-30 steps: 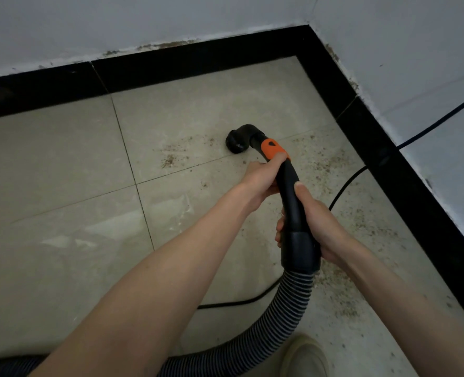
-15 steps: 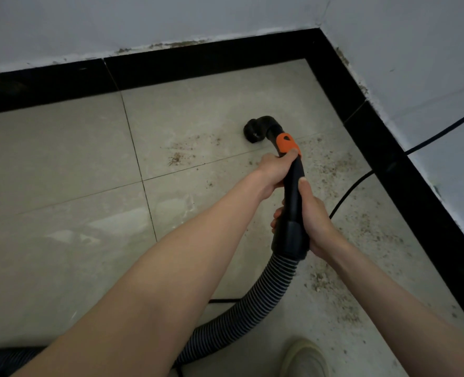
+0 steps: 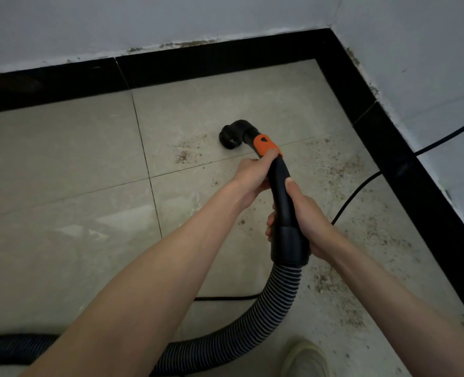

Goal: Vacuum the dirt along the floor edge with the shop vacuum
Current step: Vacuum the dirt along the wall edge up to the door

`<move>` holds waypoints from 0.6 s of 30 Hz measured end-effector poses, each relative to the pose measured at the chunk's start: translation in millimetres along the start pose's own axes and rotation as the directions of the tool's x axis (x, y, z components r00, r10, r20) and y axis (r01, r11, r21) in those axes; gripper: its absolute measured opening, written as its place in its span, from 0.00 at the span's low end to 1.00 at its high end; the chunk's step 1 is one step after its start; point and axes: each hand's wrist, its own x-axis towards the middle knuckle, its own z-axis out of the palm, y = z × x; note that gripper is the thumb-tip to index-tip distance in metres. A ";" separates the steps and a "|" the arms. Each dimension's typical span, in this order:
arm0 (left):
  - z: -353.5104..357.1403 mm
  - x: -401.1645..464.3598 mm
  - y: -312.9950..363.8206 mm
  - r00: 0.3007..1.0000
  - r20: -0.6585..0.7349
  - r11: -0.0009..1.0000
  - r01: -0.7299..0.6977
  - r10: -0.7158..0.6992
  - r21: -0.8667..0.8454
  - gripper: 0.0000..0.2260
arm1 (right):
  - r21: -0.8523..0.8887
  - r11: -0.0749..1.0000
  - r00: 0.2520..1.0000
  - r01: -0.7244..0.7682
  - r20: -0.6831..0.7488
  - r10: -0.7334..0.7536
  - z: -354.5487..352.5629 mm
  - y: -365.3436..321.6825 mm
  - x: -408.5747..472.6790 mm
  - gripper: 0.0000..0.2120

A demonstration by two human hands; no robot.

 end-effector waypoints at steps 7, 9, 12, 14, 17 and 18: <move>28.9 -8.3 -5.4 0.994 0.085 0.996 0.060 -0.065 0.062 0.10 | -0.035 0.999 0.989 0.026 -0.145 -0.031 -15.6 12.8 -8.6 0.24; 31.3 -10.7 -5.9 0.994 0.084 0.997 0.067 -0.070 0.042 0.12 | -0.048 0.998 0.990 0.027 -0.134 -0.033 -19.1 12.5 -10.6 0.24; 28.1 -13.5 -6.6 0.996 0.068 0.998 0.063 -0.065 0.023 0.12 | -0.043 0.999 0.996 0.014 -0.093 -0.018 -19.1 10.9 -14.0 0.24; 22.7 -15.7 -7.9 0.997 0.055 0.998 0.059 -0.060 0.018 0.11 | -0.052 0.999 0.999 0.003 -0.054 -0.006 -17.1 10.0 -15.8 0.25; 10.7 -18.8 -9.4 0.998 0.022 0.998 0.055 -0.055 0.003 0.13 | -0.082 0.997 1.000 -0.003 0.007 0.004 -11.1 8.2 -17.8 0.25; 6.8 -19.9 -9.4 0.999 0.015 0.999 0.053 -0.053 -0.005 0.13 | -0.091 0.996 1.000 -0.004 0.023 0.006 -8.7 7.0 -18.8 0.25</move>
